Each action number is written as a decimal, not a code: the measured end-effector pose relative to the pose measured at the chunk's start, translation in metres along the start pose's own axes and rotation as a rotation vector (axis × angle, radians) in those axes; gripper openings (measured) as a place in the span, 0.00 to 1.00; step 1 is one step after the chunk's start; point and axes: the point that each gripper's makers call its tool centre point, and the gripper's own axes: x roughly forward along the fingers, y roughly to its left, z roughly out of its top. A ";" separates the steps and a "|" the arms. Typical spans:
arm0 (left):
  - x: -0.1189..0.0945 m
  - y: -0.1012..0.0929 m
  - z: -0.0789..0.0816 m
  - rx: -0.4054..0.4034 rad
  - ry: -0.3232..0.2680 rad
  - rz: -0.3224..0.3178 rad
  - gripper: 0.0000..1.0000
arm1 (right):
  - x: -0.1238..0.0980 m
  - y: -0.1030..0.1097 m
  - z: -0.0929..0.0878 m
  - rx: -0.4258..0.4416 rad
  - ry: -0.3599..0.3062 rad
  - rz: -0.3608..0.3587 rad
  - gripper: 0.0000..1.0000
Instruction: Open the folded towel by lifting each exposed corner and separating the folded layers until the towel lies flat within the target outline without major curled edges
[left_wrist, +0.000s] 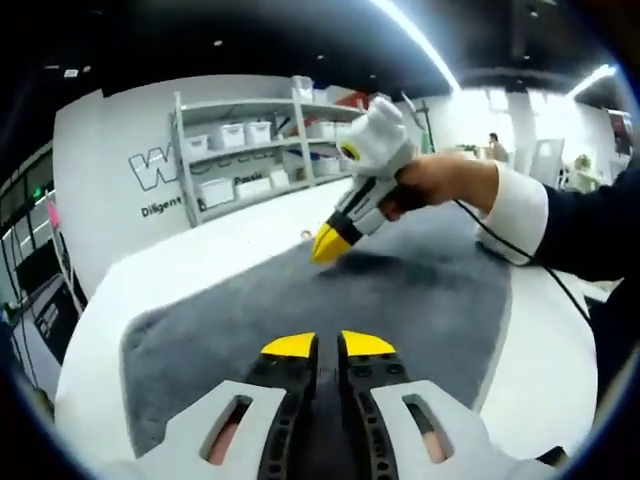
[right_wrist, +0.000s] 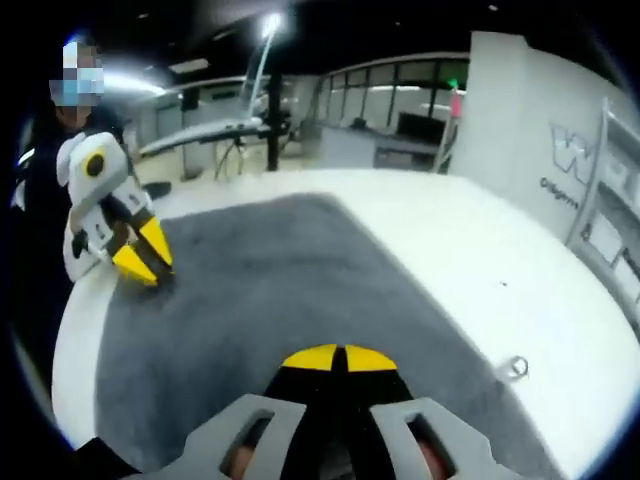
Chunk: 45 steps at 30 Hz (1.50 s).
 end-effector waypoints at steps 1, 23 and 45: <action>0.000 -0.001 0.001 -0.001 -0.007 0.002 0.05 | -0.003 -0.001 -0.001 0.002 -0.003 -0.008 0.00; 0.016 -0.034 -0.019 -0.029 0.109 -0.073 0.01 | -0.067 -0.042 -0.075 0.134 0.180 -0.231 0.00; 0.021 -0.057 -0.029 0.013 0.151 -0.093 0.01 | -0.095 -0.069 -0.090 0.156 0.126 -0.239 0.00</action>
